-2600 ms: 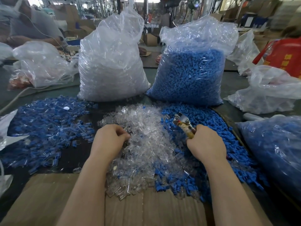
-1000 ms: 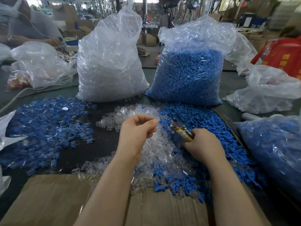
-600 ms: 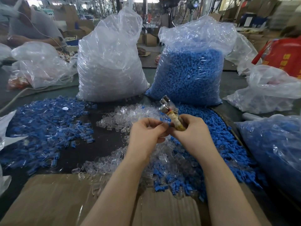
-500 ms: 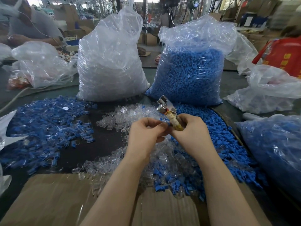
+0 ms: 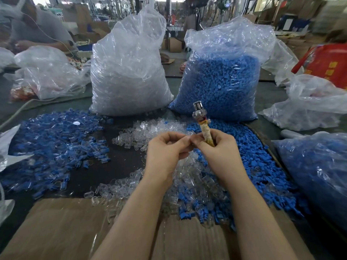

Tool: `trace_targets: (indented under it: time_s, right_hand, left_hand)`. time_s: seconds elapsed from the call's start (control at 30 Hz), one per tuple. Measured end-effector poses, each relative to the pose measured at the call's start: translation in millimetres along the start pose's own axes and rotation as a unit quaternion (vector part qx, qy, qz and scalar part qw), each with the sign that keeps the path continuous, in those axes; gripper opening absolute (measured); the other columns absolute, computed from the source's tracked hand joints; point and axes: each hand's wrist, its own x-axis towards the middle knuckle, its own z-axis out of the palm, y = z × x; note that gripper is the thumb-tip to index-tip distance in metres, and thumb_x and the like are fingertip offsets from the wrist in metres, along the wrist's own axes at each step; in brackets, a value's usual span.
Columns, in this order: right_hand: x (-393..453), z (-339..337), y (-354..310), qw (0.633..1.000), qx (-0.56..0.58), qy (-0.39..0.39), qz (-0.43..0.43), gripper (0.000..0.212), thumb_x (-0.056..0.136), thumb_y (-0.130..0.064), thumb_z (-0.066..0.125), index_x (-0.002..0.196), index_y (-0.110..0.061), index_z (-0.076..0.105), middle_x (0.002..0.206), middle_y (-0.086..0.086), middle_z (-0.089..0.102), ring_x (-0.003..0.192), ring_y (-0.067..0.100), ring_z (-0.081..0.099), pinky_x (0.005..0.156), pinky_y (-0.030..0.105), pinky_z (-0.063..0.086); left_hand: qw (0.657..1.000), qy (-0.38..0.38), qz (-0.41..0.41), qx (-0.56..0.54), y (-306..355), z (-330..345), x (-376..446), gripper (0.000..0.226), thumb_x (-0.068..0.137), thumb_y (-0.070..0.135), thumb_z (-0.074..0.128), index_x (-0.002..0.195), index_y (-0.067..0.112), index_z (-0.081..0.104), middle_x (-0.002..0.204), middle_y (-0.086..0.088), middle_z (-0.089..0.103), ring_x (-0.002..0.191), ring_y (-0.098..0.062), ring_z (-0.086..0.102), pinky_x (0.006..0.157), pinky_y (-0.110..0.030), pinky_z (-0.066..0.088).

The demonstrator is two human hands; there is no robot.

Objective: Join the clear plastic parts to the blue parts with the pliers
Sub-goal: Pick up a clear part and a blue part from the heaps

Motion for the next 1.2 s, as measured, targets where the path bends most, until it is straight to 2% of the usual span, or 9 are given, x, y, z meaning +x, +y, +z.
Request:
trace_targets:
  time_s: [0.2, 0.3, 0.4, 0.53, 0.63, 0.77, 0.93, 1.07, 1.2]
  right_hand:
    - [-0.4, 2.3, 0.3, 1.000, 0.017, 0.020, -0.011, 0.018, 0.088, -0.026, 0.067, 0.081, -0.010, 0.065, 0.079, 0.021, 0.065, 0.083, 0.045, 0.061, 0.075, 0.061, 0.053]
    - [1.7, 3.0, -0.8, 0.999, 0.005, 0.031, -0.022, 0.012, 0.088, -0.027, 0.069, 0.079, -0.020, 0.067, 0.072, 0.010, 0.066, 0.071, 0.033, 0.062, 0.069, 0.052, 0.057]
    - [1.3, 3.9, -3.0, 0.998, -0.008, 0.050, -0.048, 0.015, 0.090, -0.028, 0.068, 0.077, -0.024, 0.064, 0.070, 0.009, 0.061, 0.054, 0.016, 0.049, 0.058, 0.042, 0.049]
    - [-1.6, 6.5, -6.8, 0.994, 0.017, 0.068, -0.080, 0.017, 0.092, -0.020, 0.067, 0.078, -0.029, 0.063, 0.078, 0.003, 0.064, 0.070, 0.025, 0.060, 0.066, 0.039, 0.052]
    - [-3.8, 10.4, -9.1, 0.991, 0.012, 0.084, -0.102, 0.018, 0.092, -0.018, 0.066, 0.079, -0.030, 0.062, 0.076, -0.005, 0.065, 0.067, 0.014, 0.060, 0.064, 0.032, 0.053]
    - [-6.0, 13.4, -9.1, 0.986, 0.007, 0.118, -0.115, 0.013, 0.093, -0.020, 0.066, 0.081, -0.019, 0.061, 0.068, 0.000, 0.061, 0.062, 0.015, 0.056, 0.057, 0.027, 0.048]
    - [-6.9, 13.3, -9.5, 0.986, 0.002, 0.126, -0.109, 0.016, 0.093, -0.021, 0.065, 0.084, -0.009, 0.060, 0.070, 0.005, 0.061, 0.064, 0.019, 0.056, 0.057, 0.033, 0.049]
    - [-7.9, 14.5, -10.4, 0.987, -0.001, 0.122, -0.103, 0.013, 0.092, -0.018, 0.065, 0.082, -0.013, 0.060, 0.063, -0.008, 0.057, 0.056, 0.002, 0.051, 0.051, 0.015, 0.042]
    - [-6.0, 15.0, -9.6, 0.989, -0.022, 0.110, -0.092, 0.010, 0.091, -0.019, 0.065, 0.083, -0.014, 0.062, 0.061, -0.008, 0.054, 0.055, 0.003, 0.048, 0.049, 0.013, 0.036]
  left_hand:
    - [1.000, 0.006, 0.004, 0.022, 0.6, 0.2, 1.8, 0.009, 0.083, 0.008, 0.076, 0.081, 0.010, 0.067, 0.075, -0.002, 0.074, 0.073, -0.013, 0.071, 0.065, -0.019, 0.055]
    - [1.000, 0.022, 0.008, -0.008, 2.4, -0.5, 1.1, 0.008, 0.083, 0.007, 0.075, 0.085, 0.008, 0.068, 0.074, -0.003, 0.073, 0.069, -0.010, 0.070, 0.061, -0.017, 0.054]
    - [0.999, 0.035, 0.016, -0.039, 5.0, -2.7, 0.9, 0.008, 0.082, 0.005, 0.075, 0.089, 0.007, 0.070, 0.074, -0.003, 0.074, 0.068, -0.010, 0.071, 0.061, -0.018, 0.055]
    - [0.998, 0.032, 0.010, -0.045, 6.2, -1.5, -0.4, 0.006, 0.083, 0.003, 0.074, 0.086, 0.009, 0.071, 0.074, -0.006, 0.075, 0.070, -0.013, 0.072, 0.063, -0.020, 0.057]
    - [0.999, 0.029, 0.008, -0.040, 6.8, 2.5, -1.7, 0.007, 0.083, 0.002, 0.073, 0.086, 0.007, 0.072, 0.075, -0.007, 0.075, 0.070, -0.015, 0.072, 0.061, -0.020, 0.057]
    - [0.998, 0.022, 0.014, -0.054, 10.0, 5.7, -3.3, 0.007, 0.081, 0.000, 0.074, 0.087, 0.004, 0.072, 0.074, -0.009, 0.075, 0.068, -0.015, 0.072, 0.061, -0.021, 0.057]
    - [0.997, 0.031, 0.056, -0.034, 10.2, 9.2, -6.2, 0.008, 0.080, -0.002, 0.076, 0.082, 0.005, 0.074, 0.073, -0.008, 0.075, 0.068, -0.016, 0.072, 0.061, -0.020, 0.056]
    - [0.993, 0.044, 0.108, 0.004, 8.1, 10.0, -7.5, 0.011, 0.080, -0.002, 0.076, 0.081, 0.008, 0.075, 0.075, -0.006, 0.075, 0.072, -0.016, 0.074, 0.064, -0.018, 0.055]
    - [0.984, 0.062, 0.159, 0.058, 5.7, 8.4, -6.6, 0.018, 0.079, -0.001, 0.077, 0.078, 0.017, 0.074, 0.075, 0.000, 0.075, 0.074, -0.014, 0.073, 0.070, -0.024, 0.059]
